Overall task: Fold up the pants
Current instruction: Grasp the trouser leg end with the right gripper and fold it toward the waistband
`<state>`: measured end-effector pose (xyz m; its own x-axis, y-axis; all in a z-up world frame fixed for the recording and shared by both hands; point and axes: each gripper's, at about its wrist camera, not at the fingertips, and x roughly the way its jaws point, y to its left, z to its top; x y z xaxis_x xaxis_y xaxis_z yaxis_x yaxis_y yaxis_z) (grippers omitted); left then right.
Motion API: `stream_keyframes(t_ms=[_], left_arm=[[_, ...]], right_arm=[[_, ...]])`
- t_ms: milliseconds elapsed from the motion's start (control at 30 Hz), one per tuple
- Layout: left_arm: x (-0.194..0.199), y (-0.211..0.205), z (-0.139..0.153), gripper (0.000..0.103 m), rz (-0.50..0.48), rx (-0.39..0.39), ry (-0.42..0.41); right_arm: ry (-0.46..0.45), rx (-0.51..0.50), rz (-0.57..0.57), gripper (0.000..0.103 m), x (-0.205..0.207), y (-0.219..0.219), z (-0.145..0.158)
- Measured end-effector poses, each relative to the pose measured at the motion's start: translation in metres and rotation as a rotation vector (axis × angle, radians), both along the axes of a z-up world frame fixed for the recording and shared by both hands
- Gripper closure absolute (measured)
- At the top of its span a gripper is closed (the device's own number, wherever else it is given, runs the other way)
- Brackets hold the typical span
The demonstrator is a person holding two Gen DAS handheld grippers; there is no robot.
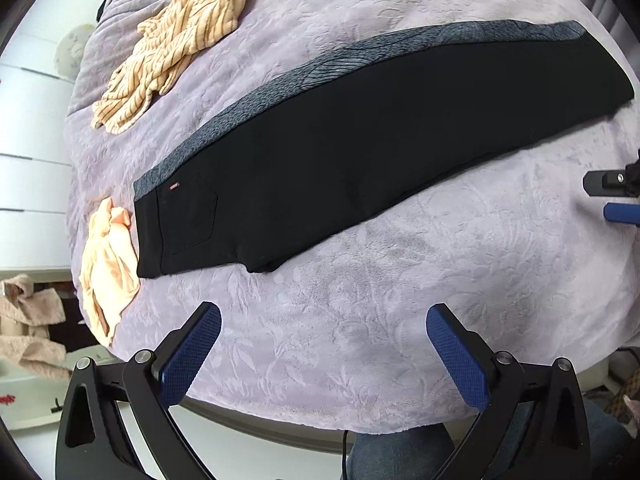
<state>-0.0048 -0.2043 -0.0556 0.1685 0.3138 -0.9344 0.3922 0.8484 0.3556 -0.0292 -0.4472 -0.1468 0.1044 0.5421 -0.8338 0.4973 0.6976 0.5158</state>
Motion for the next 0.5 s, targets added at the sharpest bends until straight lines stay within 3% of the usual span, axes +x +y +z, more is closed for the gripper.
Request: stream_keyframes(t_ms=[133, 267, 500], left_arm=[[-0.002, -0.007, -0.003, 0.0, -0.037, 0.001, 0.0], [0.007, -0.008, -0.015, 0.0, -0.005, -0.008, 0.041], [0.024, -0.031, -0.02, 0.0, 0.016, -0.042, 0.075]], right_arm=[[0.01, -0.007, -0.035, 0.019, -0.007, -0.016, -0.003], [-0.024, 0.007, -0.094, 0.019, -0.011, -0.035, -0.002], [-0.102, 0.044, -0.299, 0.019, -0.012, -0.084, -0.002]])
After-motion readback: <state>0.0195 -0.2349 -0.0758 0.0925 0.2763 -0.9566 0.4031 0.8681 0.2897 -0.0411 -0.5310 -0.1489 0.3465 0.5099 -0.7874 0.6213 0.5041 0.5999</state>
